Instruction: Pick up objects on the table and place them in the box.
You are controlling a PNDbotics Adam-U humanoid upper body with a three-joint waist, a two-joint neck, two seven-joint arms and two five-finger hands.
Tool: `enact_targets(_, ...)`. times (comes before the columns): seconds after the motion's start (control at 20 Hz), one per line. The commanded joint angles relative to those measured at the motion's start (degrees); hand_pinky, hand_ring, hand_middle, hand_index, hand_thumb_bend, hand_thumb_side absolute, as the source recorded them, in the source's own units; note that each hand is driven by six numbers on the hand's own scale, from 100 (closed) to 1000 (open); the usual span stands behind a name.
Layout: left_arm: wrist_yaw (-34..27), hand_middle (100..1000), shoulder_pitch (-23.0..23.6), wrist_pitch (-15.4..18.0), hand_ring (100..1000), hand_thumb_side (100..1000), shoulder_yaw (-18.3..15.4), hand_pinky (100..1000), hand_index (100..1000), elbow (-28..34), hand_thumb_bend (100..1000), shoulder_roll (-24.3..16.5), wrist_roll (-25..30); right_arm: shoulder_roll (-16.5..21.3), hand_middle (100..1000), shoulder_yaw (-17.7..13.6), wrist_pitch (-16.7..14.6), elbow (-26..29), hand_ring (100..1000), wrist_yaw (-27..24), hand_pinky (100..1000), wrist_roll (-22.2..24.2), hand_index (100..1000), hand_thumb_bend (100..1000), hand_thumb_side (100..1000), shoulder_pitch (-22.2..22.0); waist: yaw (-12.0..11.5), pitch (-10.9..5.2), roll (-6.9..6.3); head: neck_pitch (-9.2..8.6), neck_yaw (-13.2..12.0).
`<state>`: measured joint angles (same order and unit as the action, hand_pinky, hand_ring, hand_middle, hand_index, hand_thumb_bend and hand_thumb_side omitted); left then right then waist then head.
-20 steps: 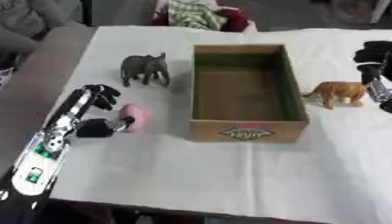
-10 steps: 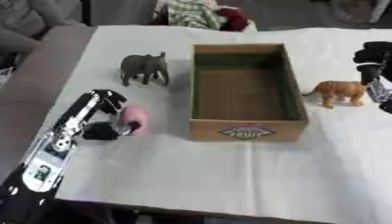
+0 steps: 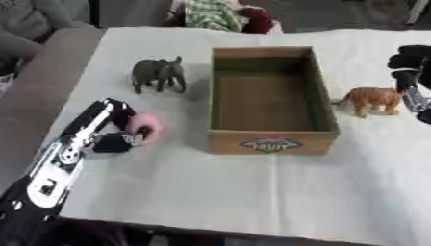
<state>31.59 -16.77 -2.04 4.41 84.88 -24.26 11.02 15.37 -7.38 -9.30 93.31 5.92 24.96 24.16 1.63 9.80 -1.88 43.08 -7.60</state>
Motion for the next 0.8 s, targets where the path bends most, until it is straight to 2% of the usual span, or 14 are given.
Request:
enact_targets(0.05, 0.84, 351, -0.87, -0.05, 454, 223, -0.58, 623, 513, 1.72, 139, -2.07, -1.77, 0.82, 742, -0.14, -0.04, 0.66, 814, 0.14, 803, 0.08, 851, 100, 271, 0.63, -0.10, -0.70, 0.03, 0.22, -0.11)
enact_targets(0.2, 0.84, 333, -1.02, -0.04, 452, 223, -0.73, 621, 474, 2.98, 134, -2.34, -2.68, 0.82, 742, -0.14, -0.02, 0.68, 814, 0.15, 803, 0.09, 850, 100, 272, 0.62, -0.12, -0.75, -0.01, 0.23, -0.07)
enact_targets(0.5, 0.08, 332, -1.69, -0.09, 453, 220, -1.10, 622, 475, 6.92, 129, -3.30, -3.38, 0.82, 742, -0.14, 0.05, 0.73, 814, 0.18, 803, 0.14, 850, 100, 273, 0.54, -0.12, -0.85, -0.14, 0.21, 0.06)
enact_targets(0.8, -1.87, 332, -5.35, 0.00, 459, 217, -0.55, 626, 474, 11.10, 145, -5.94, -2.86, 0.85, 741, -0.07, 0.07, 0.67, 814, 0.21, 803, 0.20, 849, 100, 270, 0.42, 0.10, -1.20, -0.23, 0.34, -0.02)
